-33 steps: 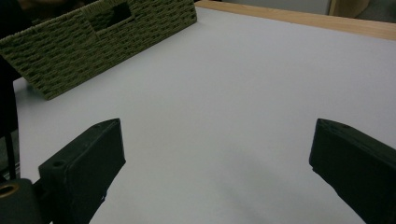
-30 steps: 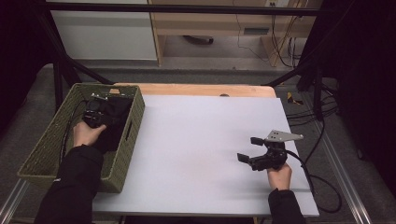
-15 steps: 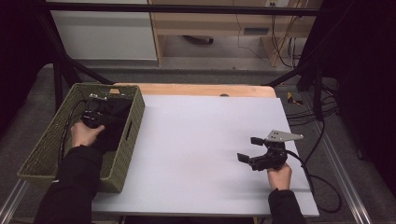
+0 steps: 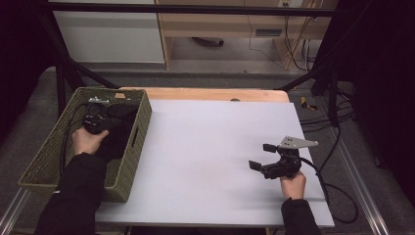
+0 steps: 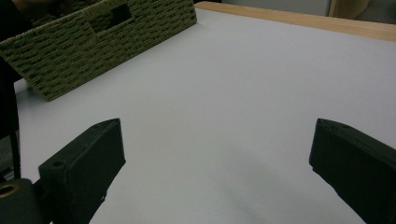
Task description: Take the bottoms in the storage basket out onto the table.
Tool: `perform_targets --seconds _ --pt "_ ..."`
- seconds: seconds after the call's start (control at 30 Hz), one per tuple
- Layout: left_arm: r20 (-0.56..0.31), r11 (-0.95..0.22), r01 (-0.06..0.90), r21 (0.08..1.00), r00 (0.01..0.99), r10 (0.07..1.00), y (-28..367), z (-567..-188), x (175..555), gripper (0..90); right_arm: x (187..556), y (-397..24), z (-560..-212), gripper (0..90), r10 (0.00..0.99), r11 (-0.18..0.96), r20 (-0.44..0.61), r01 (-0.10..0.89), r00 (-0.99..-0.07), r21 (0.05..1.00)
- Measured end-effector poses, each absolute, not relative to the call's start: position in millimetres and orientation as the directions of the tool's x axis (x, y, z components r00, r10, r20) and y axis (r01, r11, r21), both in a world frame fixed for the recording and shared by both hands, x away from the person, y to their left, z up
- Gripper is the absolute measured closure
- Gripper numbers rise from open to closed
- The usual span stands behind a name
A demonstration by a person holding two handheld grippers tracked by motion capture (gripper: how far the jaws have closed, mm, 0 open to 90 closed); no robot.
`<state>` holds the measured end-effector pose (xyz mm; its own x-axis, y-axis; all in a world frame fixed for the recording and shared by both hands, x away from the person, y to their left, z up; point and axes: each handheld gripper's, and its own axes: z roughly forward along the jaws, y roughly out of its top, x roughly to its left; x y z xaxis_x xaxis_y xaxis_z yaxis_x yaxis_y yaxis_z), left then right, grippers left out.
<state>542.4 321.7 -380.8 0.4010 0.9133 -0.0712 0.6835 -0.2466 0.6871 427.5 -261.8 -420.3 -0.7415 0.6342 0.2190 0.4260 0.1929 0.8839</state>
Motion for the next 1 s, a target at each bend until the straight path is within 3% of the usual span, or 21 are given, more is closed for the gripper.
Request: perform_targets --seconds 1.0 --pt "-0.13 -0.161 0.599 0.784 0.413 0.902 328 -365 527 85.9 428 -262 -421 3.9 0.633 0.191 0.224 0.43 -0.741 0.882"
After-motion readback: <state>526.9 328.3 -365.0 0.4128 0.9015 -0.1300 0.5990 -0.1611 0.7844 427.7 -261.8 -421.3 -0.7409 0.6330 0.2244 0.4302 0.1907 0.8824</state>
